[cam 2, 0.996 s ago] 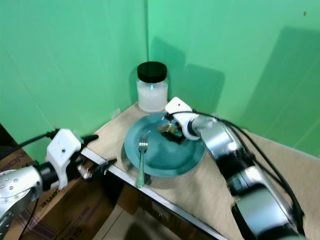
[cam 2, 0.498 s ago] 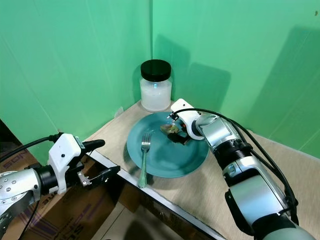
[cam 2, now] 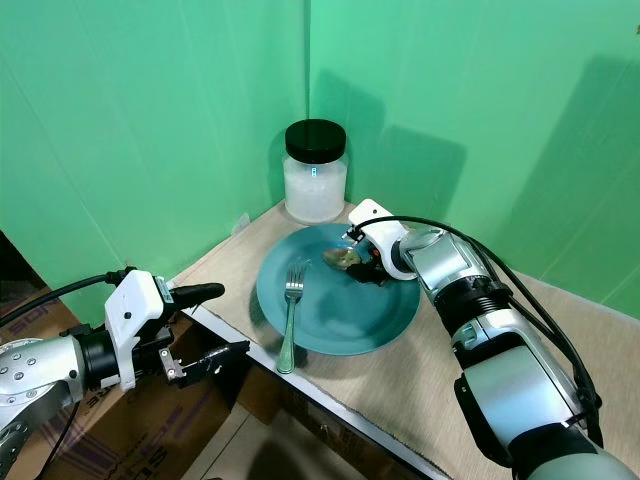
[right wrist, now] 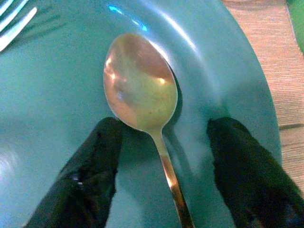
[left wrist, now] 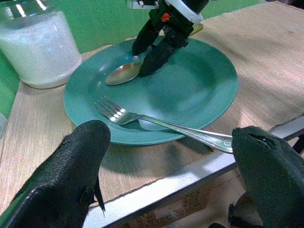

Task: Setting the table

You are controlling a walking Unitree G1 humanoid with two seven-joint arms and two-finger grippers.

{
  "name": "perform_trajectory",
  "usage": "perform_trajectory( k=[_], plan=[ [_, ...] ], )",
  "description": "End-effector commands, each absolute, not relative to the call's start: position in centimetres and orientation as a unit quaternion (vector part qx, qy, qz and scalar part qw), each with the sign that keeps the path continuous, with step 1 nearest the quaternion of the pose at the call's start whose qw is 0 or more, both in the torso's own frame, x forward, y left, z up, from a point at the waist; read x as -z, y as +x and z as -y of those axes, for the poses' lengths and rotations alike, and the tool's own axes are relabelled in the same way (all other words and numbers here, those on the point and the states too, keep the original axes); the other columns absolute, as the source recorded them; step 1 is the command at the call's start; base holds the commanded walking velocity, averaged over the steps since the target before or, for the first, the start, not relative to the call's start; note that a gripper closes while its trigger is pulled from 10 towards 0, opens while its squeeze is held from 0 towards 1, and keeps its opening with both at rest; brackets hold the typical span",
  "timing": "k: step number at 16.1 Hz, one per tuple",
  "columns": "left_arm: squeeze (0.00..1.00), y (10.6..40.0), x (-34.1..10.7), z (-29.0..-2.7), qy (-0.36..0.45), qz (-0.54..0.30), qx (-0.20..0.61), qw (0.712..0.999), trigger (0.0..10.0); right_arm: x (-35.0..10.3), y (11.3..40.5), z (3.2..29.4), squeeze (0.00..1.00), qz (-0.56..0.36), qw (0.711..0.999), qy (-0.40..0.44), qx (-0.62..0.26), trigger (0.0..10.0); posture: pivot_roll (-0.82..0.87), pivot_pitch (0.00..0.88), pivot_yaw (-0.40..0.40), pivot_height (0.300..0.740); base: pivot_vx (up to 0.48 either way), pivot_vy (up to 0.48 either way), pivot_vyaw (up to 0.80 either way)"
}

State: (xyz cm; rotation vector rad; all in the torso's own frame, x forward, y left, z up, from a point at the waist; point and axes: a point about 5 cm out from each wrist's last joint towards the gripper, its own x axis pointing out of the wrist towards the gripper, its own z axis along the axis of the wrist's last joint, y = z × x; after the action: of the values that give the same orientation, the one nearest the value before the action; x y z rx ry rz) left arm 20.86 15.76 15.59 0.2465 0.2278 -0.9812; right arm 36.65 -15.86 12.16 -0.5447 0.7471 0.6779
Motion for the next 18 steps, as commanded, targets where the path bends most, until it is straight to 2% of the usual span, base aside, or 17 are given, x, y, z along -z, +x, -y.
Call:
perform_trajectory(
  k=[1, 3, 5, 7, 9, 18],
  plan=[
    [0.00, 21.0, -15.8, -15.7, 0.123, -0.105, 0.478, 0.863, 10.0, -12.2, 36.7, 16.5, 0.00, -0.365, 0.835, -0.264, -0.316, 2.4, -0.05, 0.000, 0.000, 0.740, 0.000, 0.000, 0.00],
    [0.00, 21.0, -15.5, -16.1, 0.134, -0.114, 0.487, 0.855, 10.0, -11.9, 36.4, 16.7, 0.00, -0.377, 0.826, -0.267, -0.324, 1.4, -0.05, 0.000, -0.002, 0.740, 0.000, 0.000, 0.00],
    [0.00, 21.0, -15.4, -16.2, 0.138, -0.117, 0.491, 0.852, 10.0, -11.7, 36.2, 16.9, 0.00, -0.387, 0.820, -0.271, -0.322, 1.5, -0.05, 0.000, -0.002, 0.740, 0.000, 0.000, 0.00],
    [0.00, 21.0, -15.3, -16.3, 0.142, -0.118, 0.496, 0.848, 10.0, -11.2, 35.9, 17.0, 0.00, -0.397, 0.812, -0.271, -0.331, 0.4, -0.05, 0.000, -0.002, 0.740, 0.000, 0.000, 0.00],
    [0.00, 21.0, -15.3, -16.3, 0.142, -0.118, 0.498, 0.847, 10.0, -11.2, 35.9, 17.0, 0.00, -0.399, 0.811, -0.271, -0.331, 0.0, -0.05, 0.000, -0.002, 0.740, 0.000, 0.000, 0.00],
    [0.00, 20.8, -15.1, -16.2, 0.148, -0.120, 0.508, 0.840, 10.0, -10.8, 35.2, 16.7, 0.00, -0.409, 0.788, -0.282, -0.363, 0.0, -0.05, 0.000, -0.007, 0.740, 0.000, 0.000, 0.00]
  ],
)
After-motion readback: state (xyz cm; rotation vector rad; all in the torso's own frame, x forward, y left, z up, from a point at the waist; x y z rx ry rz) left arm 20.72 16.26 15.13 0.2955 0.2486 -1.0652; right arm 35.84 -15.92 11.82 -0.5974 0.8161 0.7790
